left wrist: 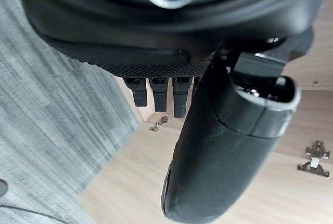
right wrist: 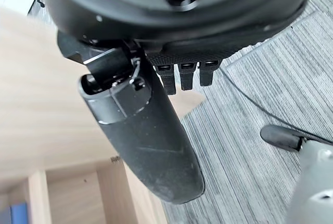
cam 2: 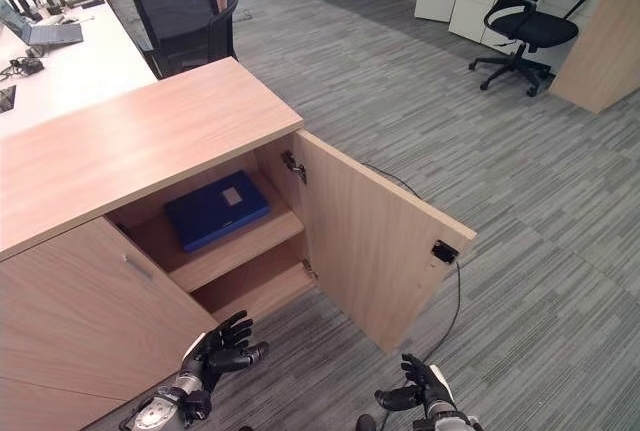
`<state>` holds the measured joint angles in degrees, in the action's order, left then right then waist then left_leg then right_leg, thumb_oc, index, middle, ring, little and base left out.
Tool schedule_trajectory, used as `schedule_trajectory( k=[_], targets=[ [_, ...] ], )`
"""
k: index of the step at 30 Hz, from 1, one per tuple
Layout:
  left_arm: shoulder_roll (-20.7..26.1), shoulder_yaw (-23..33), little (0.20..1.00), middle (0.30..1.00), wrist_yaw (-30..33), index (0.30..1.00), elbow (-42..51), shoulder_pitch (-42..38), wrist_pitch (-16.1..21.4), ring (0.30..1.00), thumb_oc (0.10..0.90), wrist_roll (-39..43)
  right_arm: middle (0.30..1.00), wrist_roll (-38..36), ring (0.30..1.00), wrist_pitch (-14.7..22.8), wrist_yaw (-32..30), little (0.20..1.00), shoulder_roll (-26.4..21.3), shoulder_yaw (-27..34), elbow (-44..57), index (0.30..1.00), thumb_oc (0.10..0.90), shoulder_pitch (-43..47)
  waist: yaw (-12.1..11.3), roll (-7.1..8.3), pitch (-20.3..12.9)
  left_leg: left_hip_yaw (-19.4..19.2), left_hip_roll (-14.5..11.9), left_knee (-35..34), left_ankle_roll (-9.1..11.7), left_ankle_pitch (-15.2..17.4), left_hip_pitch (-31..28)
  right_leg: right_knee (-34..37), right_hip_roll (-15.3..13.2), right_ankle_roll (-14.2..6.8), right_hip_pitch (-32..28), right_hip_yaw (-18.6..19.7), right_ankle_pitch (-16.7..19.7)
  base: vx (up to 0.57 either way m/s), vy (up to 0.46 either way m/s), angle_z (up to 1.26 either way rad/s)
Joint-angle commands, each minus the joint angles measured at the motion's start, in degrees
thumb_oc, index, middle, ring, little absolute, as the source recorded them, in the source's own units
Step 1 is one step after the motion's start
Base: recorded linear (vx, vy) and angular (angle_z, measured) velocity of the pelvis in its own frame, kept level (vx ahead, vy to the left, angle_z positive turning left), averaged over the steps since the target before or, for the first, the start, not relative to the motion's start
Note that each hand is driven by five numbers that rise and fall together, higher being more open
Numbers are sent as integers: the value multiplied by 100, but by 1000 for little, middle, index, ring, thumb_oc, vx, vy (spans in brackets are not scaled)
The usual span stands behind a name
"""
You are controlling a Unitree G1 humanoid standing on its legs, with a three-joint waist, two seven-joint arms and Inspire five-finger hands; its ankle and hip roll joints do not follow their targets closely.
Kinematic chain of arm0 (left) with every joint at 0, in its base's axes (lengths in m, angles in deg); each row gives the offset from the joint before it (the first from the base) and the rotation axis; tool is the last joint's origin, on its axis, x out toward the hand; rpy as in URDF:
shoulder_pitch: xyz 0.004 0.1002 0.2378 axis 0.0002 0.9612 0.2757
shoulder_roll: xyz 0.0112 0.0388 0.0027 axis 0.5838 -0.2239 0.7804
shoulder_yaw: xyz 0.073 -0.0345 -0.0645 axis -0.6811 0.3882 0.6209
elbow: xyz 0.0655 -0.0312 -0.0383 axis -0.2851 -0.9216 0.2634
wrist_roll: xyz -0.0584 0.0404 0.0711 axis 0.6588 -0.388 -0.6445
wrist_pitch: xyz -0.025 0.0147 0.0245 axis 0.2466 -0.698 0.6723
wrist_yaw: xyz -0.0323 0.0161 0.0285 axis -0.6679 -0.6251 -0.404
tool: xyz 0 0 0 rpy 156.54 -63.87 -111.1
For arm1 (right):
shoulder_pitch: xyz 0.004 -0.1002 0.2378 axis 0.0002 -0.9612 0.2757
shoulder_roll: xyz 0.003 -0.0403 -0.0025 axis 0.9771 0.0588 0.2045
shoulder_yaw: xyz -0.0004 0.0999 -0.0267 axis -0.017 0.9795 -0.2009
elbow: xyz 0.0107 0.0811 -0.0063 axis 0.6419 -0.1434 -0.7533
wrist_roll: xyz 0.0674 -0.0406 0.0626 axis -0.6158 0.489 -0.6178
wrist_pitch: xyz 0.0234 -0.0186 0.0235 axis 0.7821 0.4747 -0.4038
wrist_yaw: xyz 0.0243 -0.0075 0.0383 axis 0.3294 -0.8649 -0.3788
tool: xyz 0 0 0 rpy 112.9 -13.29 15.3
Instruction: Put the empty folder in the office cabinet
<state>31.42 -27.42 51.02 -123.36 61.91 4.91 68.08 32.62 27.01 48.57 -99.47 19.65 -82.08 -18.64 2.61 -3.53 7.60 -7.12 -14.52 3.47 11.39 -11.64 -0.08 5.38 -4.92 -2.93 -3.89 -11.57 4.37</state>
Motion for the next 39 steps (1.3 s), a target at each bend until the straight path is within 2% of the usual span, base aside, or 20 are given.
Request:
schedule_trajectory(
  k=[1,2,6,10,13,18,20,28,33,35,39],
  targets=[
    [121,109,900,900,-76,900,416,-461,280,900,800,89,900,-246,900,368,-195,900,-251,247,308,900,800,345,-212,228,94,521,632,422,-402,1195,182,-337,-356,-379,-219,110,-823,105,-114,-11],
    [138,97,900,900,-91,900,421,-460,279,900,800,110,900,-280,900,372,-229,900,-253,287,246,900,800,423,-242,231,65,664,754,234,-438,1251,198,-360,-299,-377,-187,130,-830,83,-86,0],
    [216,114,900,900,-151,900,214,-312,290,900,800,11,900,-332,900,430,-238,900,-333,372,149,900,800,622,-276,206,-56,986,885,-148,-494,1338,-47,-319,-232,-407,-206,271,-784,84,2,-11],
    [311,94,900,900,-213,900,102,-183,251,900,800,-86,900,-442,900,437,-305,900,-426,509,112,900,800,791,-291,212,-159,967,883,-420,-544,1310,-245,-277,-251,-432,-273,278,-758,82,32,-26],
    [440,44,900,900,-264,900,-53,-63,226,900,800,-205,900,-645,900,477,-433,900,-717,737,51,900,800,1225,-331,208,-250,907,897,-710,-603,1284,-499,-264,-266,-466,-356,309,-757,48,52,2],
    [518,-7,900,900,-324,900,-188,27,204,900,800,-195,900,-987,900,545,-573,900,-1086,922,-98,900,800,1886,-419,240,-333,871,919,-775,-653,1345,-632,-212,-291,-507,-444,311,-733,23,30,1],
    [578,-119,900,900,-368,900,-233,54,216,900,800,-210,900,-1096,900,560,-596,900,-1315,807,-325,900,800,2402,-490,262,-361,852,934,-805,-669,1367,-667,-178,-307,-537,-471,303,-708,10,20,0],
    [648,-312,900,900,-433,900,-295,71,179,900,800,-210,900,-1325,900,589,-606,900,-1491,351,-542,900,800,3564,-636,316,-411,858,940,-832,-693,1376,-701,-152,-311,-557,-502,305,-681,0,4,-1],
    [622,-310,900,900,-359,900,-388,71,174,900,800,-201,900,-1490,900,631,-549,900,-1117,0,-187,900,800,3933,-709,333,-407,903,939,-836,-704,1362,-697,-159,-310,-546,-523,282,-688,-6,1,-1],
    [557,-270,900,900,-292,900,-465,45,190,900,800,-224,900,-1426,900,651,-471,900,-824,-199,282,900,800,3781,-726,328,-389,925,934,-832,-700,1347,-682,-159,-313,-537,-528,267,-688,-25,-4,-7],
    [403,-83,900,900,-160,900,-566,-12,215,900,800,-322,900,-1041,900,612,-191,900,-267,-523,1407,900,800,2899,-716,319,-370,1021,932,-835,-683,1311,-629,-137,-307,-511,-527,204,-703,-8,-11,2]
  ],
)
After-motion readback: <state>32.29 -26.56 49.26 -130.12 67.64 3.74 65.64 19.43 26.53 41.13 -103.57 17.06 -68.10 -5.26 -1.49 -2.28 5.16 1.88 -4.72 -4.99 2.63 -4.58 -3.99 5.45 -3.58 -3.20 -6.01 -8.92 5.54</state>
